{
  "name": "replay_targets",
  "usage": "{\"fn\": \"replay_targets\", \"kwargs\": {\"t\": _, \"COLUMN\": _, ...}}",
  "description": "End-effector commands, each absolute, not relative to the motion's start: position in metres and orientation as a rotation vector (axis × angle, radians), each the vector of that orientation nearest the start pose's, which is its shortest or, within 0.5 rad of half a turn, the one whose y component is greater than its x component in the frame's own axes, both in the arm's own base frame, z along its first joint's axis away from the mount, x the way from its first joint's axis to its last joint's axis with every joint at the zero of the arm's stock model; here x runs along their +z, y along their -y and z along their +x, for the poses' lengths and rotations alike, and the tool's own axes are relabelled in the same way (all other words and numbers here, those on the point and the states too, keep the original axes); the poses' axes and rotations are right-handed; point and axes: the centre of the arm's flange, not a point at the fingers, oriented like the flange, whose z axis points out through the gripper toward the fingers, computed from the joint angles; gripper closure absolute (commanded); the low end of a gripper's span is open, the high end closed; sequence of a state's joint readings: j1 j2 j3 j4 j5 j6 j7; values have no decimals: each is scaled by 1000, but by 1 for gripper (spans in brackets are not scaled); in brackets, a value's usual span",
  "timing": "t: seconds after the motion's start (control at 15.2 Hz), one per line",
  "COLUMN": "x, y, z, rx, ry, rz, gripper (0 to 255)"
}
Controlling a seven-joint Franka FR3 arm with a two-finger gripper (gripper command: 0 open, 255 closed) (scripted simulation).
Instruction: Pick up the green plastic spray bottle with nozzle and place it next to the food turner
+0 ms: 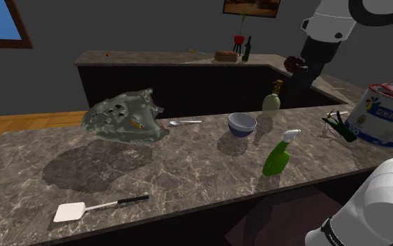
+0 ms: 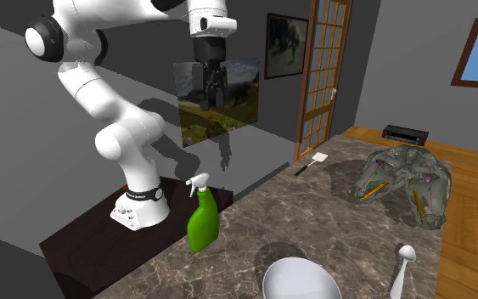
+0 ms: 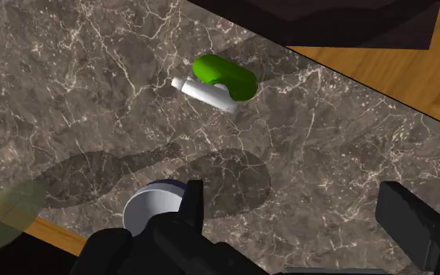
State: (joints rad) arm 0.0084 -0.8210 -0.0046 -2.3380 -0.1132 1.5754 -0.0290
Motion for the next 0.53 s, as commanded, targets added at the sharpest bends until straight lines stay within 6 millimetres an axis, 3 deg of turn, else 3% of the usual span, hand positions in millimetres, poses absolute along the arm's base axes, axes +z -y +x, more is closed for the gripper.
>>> {"fn": "replay_targets", "kwargs": {"t": 0.0, "x": 611, "y": 11, "z": 298, "rx": -93, "ry": 51, "rz": -3250, "gripper": 0}}
{"fn": "replay_targets", "kwargs": {"t": 0.46, "x": 524, "y": 43, "z": 297, "rx": -4, "ry": 914, "rz": -3107, "gripper": 0}}
